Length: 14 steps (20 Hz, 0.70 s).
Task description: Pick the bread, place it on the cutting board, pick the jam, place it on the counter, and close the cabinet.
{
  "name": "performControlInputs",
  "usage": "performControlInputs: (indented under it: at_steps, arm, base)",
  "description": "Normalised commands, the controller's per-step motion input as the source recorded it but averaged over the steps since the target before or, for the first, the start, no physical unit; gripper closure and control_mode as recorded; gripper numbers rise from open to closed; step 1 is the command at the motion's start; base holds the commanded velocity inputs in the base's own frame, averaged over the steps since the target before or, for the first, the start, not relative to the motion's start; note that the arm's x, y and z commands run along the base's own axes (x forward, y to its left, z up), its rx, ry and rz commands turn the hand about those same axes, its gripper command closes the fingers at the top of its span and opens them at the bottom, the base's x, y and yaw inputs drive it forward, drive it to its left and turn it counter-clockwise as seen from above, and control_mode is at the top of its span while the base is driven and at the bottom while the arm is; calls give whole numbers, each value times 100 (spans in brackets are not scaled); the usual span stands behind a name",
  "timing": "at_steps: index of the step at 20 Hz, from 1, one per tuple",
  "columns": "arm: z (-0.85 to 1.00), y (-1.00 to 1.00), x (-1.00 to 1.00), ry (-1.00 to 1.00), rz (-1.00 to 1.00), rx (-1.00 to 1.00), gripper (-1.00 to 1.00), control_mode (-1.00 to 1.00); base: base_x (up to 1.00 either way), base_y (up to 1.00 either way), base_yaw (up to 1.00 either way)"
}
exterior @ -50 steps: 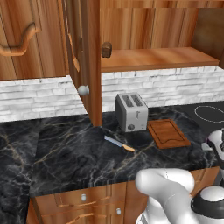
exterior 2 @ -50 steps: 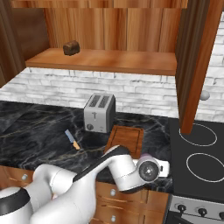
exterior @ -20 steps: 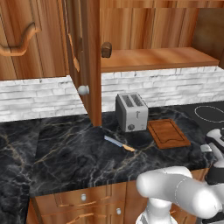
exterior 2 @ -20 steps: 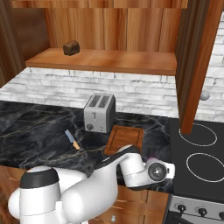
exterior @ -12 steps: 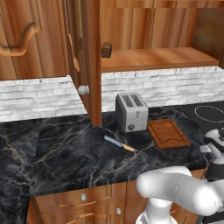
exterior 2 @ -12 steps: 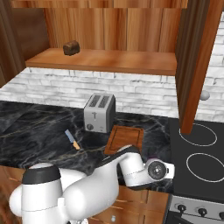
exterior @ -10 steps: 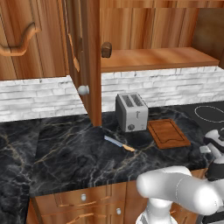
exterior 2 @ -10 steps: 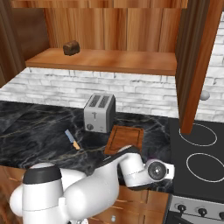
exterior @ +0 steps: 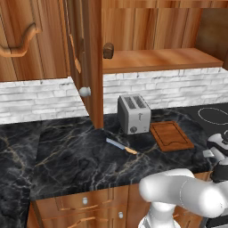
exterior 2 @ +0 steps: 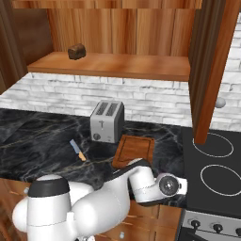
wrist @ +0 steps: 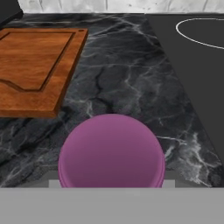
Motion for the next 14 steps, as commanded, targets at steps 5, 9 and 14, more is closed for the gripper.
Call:
performControlInputs:
  at_steps: [5, 9, 14]
  arm:
    - [-9, 0, 14, 0, 0, 0, 100, -100]
    - [-9, 0, 25, 0, 0, 0, 100, -100]
    - [-10, 0, 23, 0, 0, 0, 100, -100]
  base:
    - [0, 0, 0]
    - [0, 0, 0]
    - [0, 0, 0]
